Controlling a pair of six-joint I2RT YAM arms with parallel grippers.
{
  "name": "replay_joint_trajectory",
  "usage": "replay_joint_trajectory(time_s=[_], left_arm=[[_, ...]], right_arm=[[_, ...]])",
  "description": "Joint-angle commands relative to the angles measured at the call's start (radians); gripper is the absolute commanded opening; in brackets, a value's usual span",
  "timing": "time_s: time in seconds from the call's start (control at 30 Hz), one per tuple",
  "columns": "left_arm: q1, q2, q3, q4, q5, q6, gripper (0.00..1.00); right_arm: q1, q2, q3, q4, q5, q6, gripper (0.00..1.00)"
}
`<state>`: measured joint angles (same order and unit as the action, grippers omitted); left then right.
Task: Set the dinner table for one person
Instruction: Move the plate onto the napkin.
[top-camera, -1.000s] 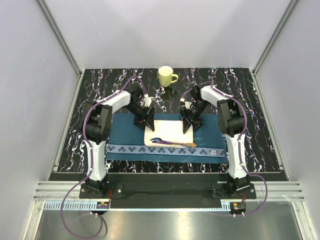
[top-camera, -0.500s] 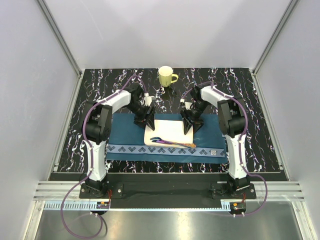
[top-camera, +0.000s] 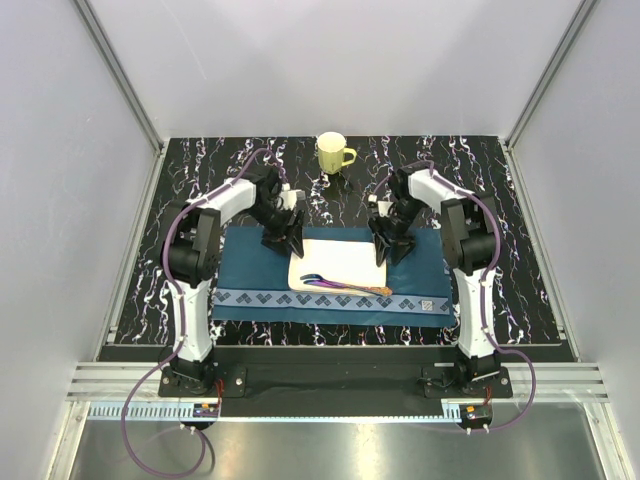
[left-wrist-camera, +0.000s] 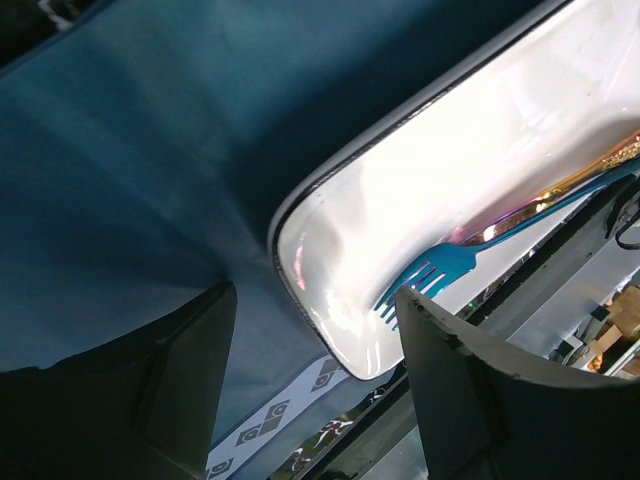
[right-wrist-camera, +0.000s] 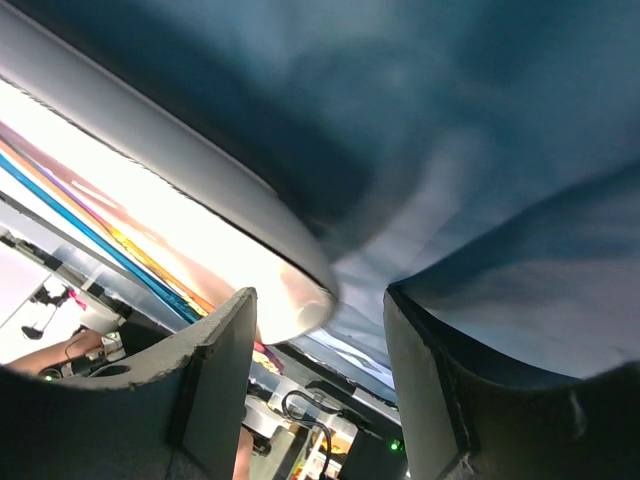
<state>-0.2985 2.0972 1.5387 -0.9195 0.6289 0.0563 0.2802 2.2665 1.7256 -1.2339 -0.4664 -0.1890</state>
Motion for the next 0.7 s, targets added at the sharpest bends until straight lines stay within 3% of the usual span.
replay_joint_trajectory(time_s=[0.0,0.27,0.57,0.63,0.67], left_arm=[[0.010,-0.066,0.015,0.013,-0.023,0.023,0.69],[0.013,-0.062,0.017,0.013,-0.032,0.020,0.69],[0.013,-0.054,0.020,0.014,-0.024,0.022,0.68],[0.013,-0.054,0.020,0.016,-0.023,0.022,0.64],[0.013,-0.054,0.020,0.015,-0.023,0.022,0.55]], right_arm=[[-0.032,-0.056,0.011,0.034,0.067,-0.006,0.61],[-0.045,-0.055,0.014,0.048,0.066,0.006,0.60],[-0.045,-0.039,0.035,0.048,0.026,0.025,0.43],[-0.044,-0.039,0.038,0.050,0.023,0.025,0.40],[-0.045,-0.036,0.038,0.050,0.022,0.026,0.39]])
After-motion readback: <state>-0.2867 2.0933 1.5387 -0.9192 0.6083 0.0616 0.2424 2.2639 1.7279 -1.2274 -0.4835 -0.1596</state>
